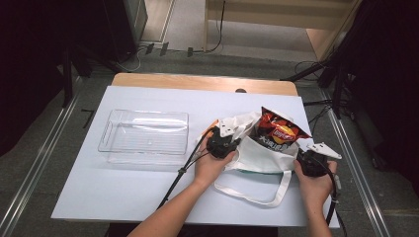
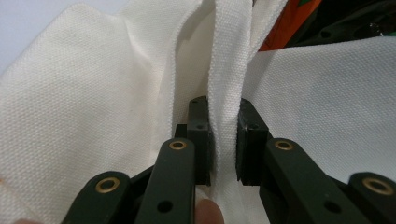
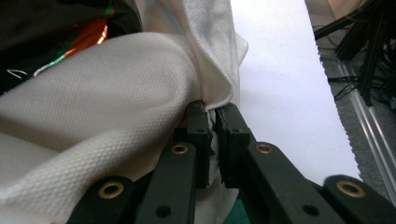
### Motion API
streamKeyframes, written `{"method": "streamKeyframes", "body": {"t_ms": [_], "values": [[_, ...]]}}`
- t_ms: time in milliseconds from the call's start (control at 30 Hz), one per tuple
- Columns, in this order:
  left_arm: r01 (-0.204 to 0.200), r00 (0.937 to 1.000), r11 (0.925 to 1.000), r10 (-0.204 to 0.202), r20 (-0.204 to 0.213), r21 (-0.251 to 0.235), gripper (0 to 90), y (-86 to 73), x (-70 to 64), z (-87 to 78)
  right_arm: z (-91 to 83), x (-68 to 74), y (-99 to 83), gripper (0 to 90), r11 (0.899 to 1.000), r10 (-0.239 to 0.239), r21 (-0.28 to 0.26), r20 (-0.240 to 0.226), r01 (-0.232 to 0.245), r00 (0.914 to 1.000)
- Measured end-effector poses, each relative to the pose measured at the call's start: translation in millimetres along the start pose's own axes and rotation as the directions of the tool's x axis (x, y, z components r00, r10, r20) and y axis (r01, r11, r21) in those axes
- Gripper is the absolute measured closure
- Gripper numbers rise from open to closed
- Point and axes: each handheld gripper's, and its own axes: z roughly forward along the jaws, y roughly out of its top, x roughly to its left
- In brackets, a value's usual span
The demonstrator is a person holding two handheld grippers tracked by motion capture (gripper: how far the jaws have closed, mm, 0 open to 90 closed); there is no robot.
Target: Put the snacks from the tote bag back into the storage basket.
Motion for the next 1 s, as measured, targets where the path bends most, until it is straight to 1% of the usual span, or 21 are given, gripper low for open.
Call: {"method": "streamKeyframes", "body": {"t_ms": [67,100,133,200,267,333,367,400,467,533,600,633,667,700,767,800,833,867,933,967,1000], "values": [[0.0,1.0,1.0,0.0,-0.004,0.003,80.2,-0.4,-0.3,-0.6,-0.2,-0.1,-2.5,86.0,1.0,0.018,-0.019,-0.001,-0.018,0.9998],[0.002,1.0,1.0,-0.002,-0.004,0.004,80.3,-0.4,-0.4,-0.5,-5.3,-3.0,-2.1,82.6,0.996,0.072,-0.044,-0.021,-0.073,0.9972],[0.001,1.0,1.0,-0.001,-0.005,0.005,80.3,-0.4,-0.5,-0.4,-5.3,-3.0,-2.1,82.6,0.996,0.072,-0.044,-0.021,-0.073,0.9972],[0.0,1.0,1.0,0.0,-0.008,0.005,80.4,-0.6,-0.7,-0.3,-15.6,-3.7,-2.1,75.9,0.988,0.106,-0.11,-0.024,-0.108,0.994],[-0.001,1.0,1.0,0.001,-0.01,0.003,80.4,-0.7,-1.0,-0.2,-30.9,-2.4,2.0,69.5,0.979,0.115,-0.167,-0.01,-0.115,0.9933],[-0.001,0.9999,1.0,0.001,-0.01,0.004,80.4,-0.7,-1.0,-0.2,-49.3,0.2,6.4,68.1,0.964,0.103,-0.246,0.003,-0.099,0.9947],[-0.001,1.0,1.0,0.001,-0.008,0.006,80.4,-0.7,-0.6,-0.4,-57.1,2.5,8.0,67.5,0.957,0.097,-0.274,-0.002,-0.094,0.9952],[0.002,1.0,1.0,-0.001,-0.005,0.006,80.4,-0.7,-0.4,-0.5,-63.4,5.4,9.0,66.5,0.952,0.077,-0.297,-0.009,-0.076,0.997],[-0.002,0.9999,1.0,0.002,-0.012,0.003,80.4,-0.8,-1.3,-0.2,-74.9,14.3,9.0,66.8,0.94,0.04,-0.337,-0.013,-0.042,0.9991],[-0.005,0.9999,1.0,0.005,-0.015,0.003,80.4,-0.8,-1.9,-0.2,-82.1,19.3,10.2,66.7,0.932,0.02,-0.361,-0.062,-0.041,0.9979],[-0.003,0.9999,1.0,0.003,-0.013,0.003,80.4,-0.8,-1.6,-0.2,-87.2,23.9,11.3,66.3,0.924,0.002,-0.381,-0.075,-0.03,0.9972],[-0.005,0.9999,1.0,0.005,-0.014,0.003,80.3,-0.9,-1.8,-0.3,-87.7,25.6,12.6,64.6,0.925,-0.005,-0.377,-0.112,-0.037,0.9937],[-0.011,0.9998,0.9999,0.011,-0.016,0.002,80.3,-0.9,-2.3,-0.2,-84.2,29.6,15.0,61.3,0.936,-0.019,-0.348,-0.167,-0.041,0.9858],[-0.011,0.9998,0.9999,0.011,-0.016,0.002,80.4,-0.9,-2.3,-0.2,-84.2,29.6,15.0,61.3,0.936,-0.019,-0.348,-0.167,-0.041,0.9858],[-0.009,0.9998,1.0,0.009,-0.016,0.002,80.4,-0.9,-2.2,-0.2,-75.0,34.9,16.1,56.0,0.945,-0.031,-0.326,-0.208,-0.039,0.9775],[-0.009,0.9998,1.0,0.01,-0.015,0.002,80.4,-0.9,-2.3,-0.2,-75.0,34.9,16.1,56.0,0.945,-0.031,-0.326,-0.208,-0.039,0.9775],[-0.009,0.9998,1.0,0.009,-0.016,0.002,80.3,-1.0,-2.3,-0.2,-66.4,37.3,18.1,47.5,0.956,-0.029,-0.29,-0.235,-0.041,0.9714],[-0.01,0.9998,0.9999,0.01,-0.015,0.002,80.3,-0.9,-2.3,-0.3,-66.4,37.3,18.1,47.5,0.956,-0.029,-0.29,-0.235,-0.041,0.9714],[-0.014,0.9997,0.9999,0.014,-0.018,0.004,80.4,-0.9,-2.5,-0.3,-56.1,39.9,19.7,41.9,0.967,-0.014,-0.247,-0.264,-0.054,0.9644],[-0.014,0.9997,0.9999,0.014,-0.019,0.004,80.4,-0.9,-2.6,-0.4,-53.4,41.0,19.8,41.2,0.967,-0.012,-0.247,-0.262,-0.055,0.965],[-0.015,0.9997,0.9999,0.015,-0.018,0.003,80.3,-0.9,-2.6,-0.4,-51.4,43.1,20.0,43.1,0.967,-0.007,-0.25,-0.259,-0.059,0.9659]]}}
